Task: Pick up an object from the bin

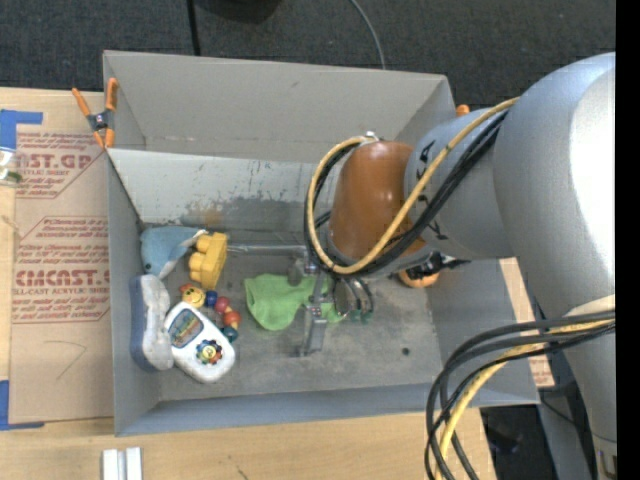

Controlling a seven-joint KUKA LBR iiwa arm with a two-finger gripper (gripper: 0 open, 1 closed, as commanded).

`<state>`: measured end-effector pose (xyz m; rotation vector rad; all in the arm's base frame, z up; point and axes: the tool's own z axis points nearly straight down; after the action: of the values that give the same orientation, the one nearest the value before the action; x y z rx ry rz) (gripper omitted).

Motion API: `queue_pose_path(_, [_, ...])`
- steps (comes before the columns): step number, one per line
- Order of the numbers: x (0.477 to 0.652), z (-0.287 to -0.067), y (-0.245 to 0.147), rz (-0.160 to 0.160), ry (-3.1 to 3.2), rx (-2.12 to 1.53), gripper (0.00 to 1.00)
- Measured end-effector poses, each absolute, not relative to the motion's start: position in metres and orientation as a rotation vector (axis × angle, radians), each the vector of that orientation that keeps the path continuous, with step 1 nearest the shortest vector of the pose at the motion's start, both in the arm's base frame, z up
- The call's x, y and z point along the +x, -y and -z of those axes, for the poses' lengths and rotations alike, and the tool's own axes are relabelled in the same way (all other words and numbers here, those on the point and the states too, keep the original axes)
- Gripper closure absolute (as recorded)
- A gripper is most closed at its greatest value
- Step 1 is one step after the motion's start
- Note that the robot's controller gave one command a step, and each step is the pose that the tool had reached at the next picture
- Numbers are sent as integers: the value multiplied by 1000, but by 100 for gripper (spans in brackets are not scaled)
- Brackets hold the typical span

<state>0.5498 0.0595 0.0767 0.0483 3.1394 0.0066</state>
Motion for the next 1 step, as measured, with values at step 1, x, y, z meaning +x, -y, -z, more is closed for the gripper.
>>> queue_pose_path(1, [549,-72,-79,-6,-3133,221,0])
